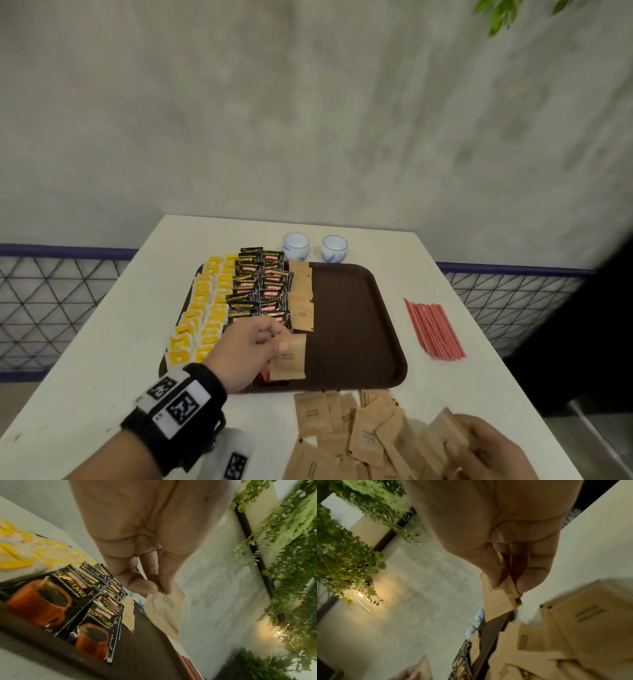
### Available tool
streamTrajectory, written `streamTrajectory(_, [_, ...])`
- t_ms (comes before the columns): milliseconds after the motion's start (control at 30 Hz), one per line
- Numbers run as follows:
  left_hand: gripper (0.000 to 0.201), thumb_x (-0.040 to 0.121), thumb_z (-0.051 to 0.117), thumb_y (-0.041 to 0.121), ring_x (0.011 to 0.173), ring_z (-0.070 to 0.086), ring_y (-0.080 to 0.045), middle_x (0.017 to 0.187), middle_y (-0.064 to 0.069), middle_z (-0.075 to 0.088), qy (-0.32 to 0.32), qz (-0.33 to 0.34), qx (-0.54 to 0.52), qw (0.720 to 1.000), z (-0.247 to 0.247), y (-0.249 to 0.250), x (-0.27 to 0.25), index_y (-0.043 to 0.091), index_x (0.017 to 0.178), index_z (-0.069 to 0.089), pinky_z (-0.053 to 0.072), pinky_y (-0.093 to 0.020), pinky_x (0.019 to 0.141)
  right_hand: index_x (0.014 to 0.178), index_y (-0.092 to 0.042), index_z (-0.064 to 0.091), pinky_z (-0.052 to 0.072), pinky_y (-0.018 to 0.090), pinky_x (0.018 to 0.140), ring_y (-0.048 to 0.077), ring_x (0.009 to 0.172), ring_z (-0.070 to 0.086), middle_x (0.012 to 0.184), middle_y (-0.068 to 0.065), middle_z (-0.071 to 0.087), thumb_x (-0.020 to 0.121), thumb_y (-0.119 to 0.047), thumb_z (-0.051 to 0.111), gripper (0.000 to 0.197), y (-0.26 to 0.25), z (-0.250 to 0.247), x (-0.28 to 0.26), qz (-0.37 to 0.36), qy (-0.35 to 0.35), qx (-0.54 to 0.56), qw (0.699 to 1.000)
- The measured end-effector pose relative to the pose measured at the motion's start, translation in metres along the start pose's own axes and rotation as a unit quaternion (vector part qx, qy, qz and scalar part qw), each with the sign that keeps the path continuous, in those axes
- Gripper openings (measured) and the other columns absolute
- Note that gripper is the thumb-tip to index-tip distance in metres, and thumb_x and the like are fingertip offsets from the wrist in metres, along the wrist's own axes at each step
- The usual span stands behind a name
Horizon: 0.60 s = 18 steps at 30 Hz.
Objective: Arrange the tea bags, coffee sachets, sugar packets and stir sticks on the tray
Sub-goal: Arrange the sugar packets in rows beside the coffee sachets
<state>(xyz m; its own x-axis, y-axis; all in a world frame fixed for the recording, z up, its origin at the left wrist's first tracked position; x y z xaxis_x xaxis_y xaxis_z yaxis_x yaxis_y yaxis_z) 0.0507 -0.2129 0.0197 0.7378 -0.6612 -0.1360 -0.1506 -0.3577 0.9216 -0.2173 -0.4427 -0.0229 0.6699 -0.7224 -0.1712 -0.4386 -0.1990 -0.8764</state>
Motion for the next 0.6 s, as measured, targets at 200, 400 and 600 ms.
streamTrajectory(200, [0.019, 0.085, 0.063, 0.0, 0.063, 0.06, -0.01, 0.087, -0.007, 0.062, -0.001, -0.003, 0.082, 0.997, 0.011, 0.012, 0.064, 0.019, 0.083, 0.064, 0.05, -0.013, 0.052, 0.091, -0.004, 0.065, 0.051, 0.012, 0.063, 0.039, 0.093, 0.064, 0.089, 0.022, 0.07, 0.08, 0.016, 0.062, 0.023, -0.018, 0.017, 0.027, 0.007, -0.016, 0.098, 0.995])
streamTrajectory(400, [0.033, 0.087, 0.056, -0.005, 0.069, 0.061, -0.011, 0.096, -0.002, 0.052, -0.038, -0.03, 0.11, 0.993, 0.022, 0.012, 0.107, 0.023, 0.103, 0.065, 0.052, -0.013, 0.053, 0.108, 0.001, 0.056, 0.05, 0.018, 0.051, 0.018, 0.048, 0.063, 0.058, 0.016, 0.064, 0.062, -0.005, 0.086, 0.055, -0.038, 0.02, 0.046, 0.048, -0.103, 0.183, 0.977])
streamTrajectory(600, [0.036, 0.088, 0.056, 0.0, 0.087, 0.064, -0.012, 0.104, 0.002, 0.054, -0.094, -0.029, 0.174, 0.98, 0.028, 0.013, 0.116, 0.028, 0.11, 0.06, 0.058, -0.023, 0.067, 0.108, -0.015, 0.054, 0.044, 0.032, 0.065, 0.021, 0.054, 0.058, 0.062, 0.011, 0.064, 0.024, -0.057, 0.091, 0.101, -0.051, 0.036, 0.062, 0.019, -0.111, 0.155, 0.981])
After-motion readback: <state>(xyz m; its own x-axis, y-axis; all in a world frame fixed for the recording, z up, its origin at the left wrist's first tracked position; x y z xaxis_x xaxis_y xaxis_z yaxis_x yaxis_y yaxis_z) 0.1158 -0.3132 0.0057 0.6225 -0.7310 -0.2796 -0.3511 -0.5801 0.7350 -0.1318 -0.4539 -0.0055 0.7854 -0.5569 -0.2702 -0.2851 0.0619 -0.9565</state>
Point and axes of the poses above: each hand's wrist, its own x-axis towards the middle knuckle, its own z-axis out of the palm, y = z × x, the point moved 3 cm from there along x, towards the middle knuckle
